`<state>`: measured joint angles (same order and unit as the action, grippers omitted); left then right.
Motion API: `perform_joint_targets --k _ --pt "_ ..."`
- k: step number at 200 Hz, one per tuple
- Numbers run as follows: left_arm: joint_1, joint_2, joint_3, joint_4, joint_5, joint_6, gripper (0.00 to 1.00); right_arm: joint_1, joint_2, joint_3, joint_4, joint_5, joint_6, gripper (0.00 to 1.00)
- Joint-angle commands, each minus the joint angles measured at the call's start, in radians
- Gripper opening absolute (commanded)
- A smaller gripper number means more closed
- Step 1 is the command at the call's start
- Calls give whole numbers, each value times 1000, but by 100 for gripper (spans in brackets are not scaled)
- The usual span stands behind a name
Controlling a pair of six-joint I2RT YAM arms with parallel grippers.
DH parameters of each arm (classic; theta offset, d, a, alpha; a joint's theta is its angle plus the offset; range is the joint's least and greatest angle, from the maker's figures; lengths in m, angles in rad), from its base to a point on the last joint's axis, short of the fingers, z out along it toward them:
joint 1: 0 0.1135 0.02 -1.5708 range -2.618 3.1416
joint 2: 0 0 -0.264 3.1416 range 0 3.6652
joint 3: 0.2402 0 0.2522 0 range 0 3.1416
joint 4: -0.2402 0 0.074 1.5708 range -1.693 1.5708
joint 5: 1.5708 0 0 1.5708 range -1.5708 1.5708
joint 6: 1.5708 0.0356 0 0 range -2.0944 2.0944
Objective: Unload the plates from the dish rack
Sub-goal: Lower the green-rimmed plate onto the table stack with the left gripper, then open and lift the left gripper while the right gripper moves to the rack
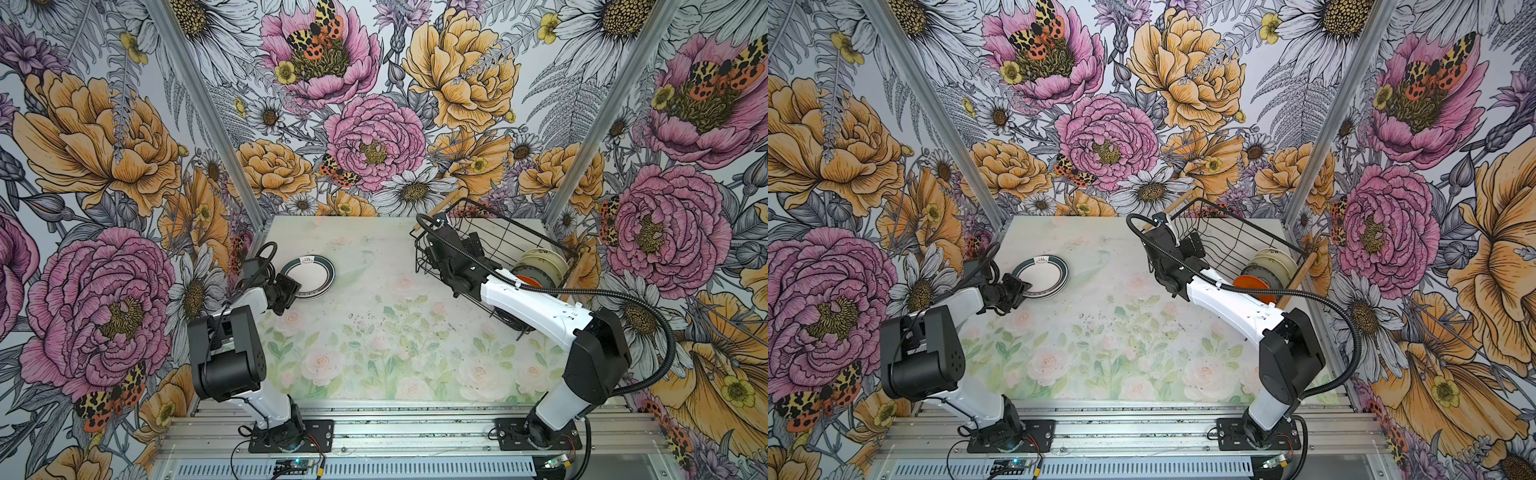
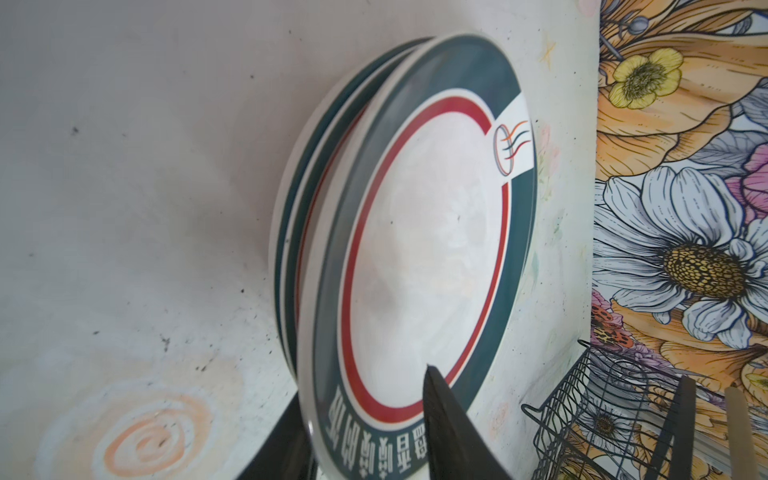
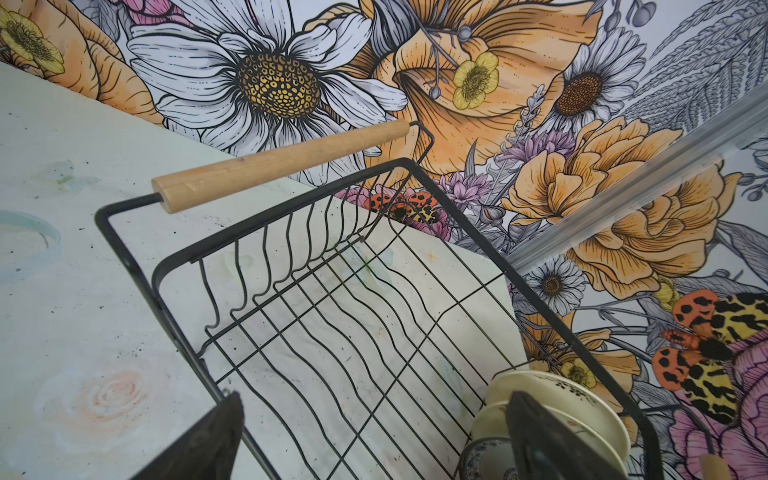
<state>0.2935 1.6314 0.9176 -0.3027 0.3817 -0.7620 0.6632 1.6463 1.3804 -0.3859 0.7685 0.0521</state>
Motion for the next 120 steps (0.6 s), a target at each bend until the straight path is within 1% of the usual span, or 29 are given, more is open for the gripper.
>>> perform_joint_targets --k 1,20,35,51,74,91,105,120 --pt "-8 5 27 -68 -49 28 49 -2 16 26 -1 -9 12 100" --pt "-7 -13 34 -107 -82 41 56 -2 20 29 0 -18 13 100" --pt "-4 -29 28 -113 -104 51 58 -2 24 31 0 -21 14 100" --pt "3 -39 23 -112 -108 53 63 -2 27 32 -2 -24 12 100" --pt "7 -46 24 -121 -101 59 63 -3 26 31 0 -26 12 100" --pt "7 -81 27 -140 -112 72 65 -5 26 29 0 -31 14 99" --pt "5 -136 27 -164 -130 97 72 -13 17 28 -1 -55 18 99" --pt "5 -214 25 -180 -132 128 78 -31 3 26 -1 -112 -6 100"
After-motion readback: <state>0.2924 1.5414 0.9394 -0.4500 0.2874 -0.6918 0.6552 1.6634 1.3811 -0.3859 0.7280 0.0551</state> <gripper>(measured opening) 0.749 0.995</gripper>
